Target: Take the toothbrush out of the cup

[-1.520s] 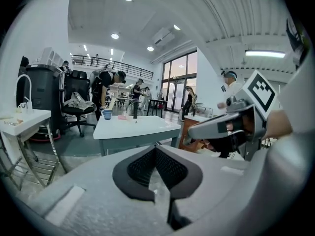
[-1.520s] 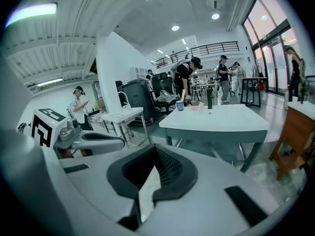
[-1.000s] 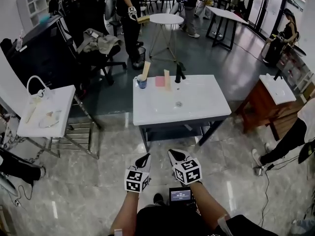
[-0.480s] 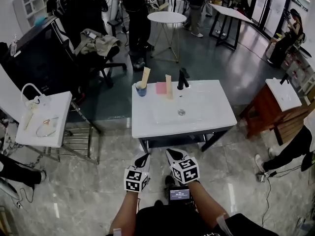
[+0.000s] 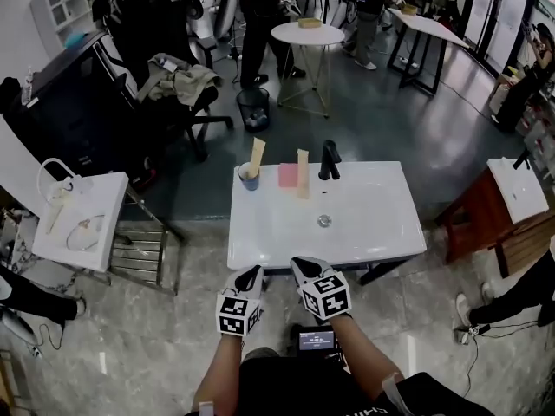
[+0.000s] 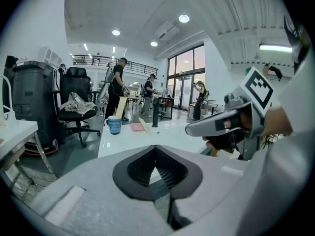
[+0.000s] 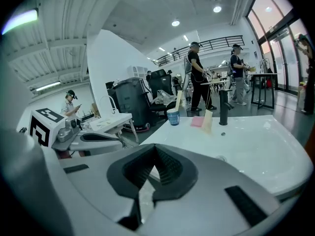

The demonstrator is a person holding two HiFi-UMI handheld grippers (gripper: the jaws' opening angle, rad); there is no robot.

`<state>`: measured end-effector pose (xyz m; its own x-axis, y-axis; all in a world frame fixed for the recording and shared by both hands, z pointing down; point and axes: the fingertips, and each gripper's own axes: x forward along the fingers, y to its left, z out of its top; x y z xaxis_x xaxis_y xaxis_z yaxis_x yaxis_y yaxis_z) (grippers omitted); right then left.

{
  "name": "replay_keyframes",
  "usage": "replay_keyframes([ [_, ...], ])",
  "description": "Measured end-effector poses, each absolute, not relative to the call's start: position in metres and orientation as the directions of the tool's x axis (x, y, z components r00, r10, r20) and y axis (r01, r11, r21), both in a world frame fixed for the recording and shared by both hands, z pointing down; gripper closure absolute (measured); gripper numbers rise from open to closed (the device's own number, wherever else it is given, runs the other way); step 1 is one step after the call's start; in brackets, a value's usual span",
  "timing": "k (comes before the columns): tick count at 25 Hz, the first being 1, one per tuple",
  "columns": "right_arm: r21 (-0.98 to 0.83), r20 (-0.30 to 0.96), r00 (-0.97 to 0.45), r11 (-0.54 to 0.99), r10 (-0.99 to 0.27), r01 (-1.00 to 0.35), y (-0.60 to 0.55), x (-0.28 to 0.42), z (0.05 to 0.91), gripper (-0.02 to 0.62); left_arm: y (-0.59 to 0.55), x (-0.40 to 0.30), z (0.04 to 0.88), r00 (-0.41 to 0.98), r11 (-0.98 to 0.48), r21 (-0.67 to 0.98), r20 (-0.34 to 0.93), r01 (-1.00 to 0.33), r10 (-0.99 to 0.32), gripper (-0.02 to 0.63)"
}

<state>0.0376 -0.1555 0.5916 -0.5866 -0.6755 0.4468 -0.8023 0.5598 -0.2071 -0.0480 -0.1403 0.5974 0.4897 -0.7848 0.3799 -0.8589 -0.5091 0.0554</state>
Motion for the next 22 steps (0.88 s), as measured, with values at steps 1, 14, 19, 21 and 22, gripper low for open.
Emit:
replay_keyframes([
  [1,-0.211,0.448,-0.591,0.563,-0.671,-0.799,-0.162,0.039,0.593,0.586,-0.145,-0.047,0.598,0.484,-0.505,0.051,0.382,-0.862,-0.787,0.597],
  [14,-0.23,0.48,-0.627,0.602,-0.614,-0.765,-0.229,0.018,0.61,0.586,-0.215,-0.075,0.607,0.426,-0.436,0.071,0.395,-0.897,-0.814,0.597],
  [19,-0.215,0.493,-0.598,0.578,-0.631,-0.787,-0.273,0.011,0.611,0.586,-0.265,-0.088,0.607,0.447,-0.455,0.075,0.383,-0.887,-0.808,0.597],
  [21,-0.211,0.497,-0.585,0.565,-0.641,-0.798,-0.292,0.007,0.609,0.586,-0.285,-0.092,0.605,0.463,-0.473,0.073,0.381,-0.878,-0.8,0.597],
  [22,-0.209,0.498,-0.579,0.559,-0.646,-0.802,-0.3,0.005,0.608,0.586,-0.294,-0.094,0.604,0.472,-0.482,0.074,0.38,-0.873,-0.796,0.597],
])
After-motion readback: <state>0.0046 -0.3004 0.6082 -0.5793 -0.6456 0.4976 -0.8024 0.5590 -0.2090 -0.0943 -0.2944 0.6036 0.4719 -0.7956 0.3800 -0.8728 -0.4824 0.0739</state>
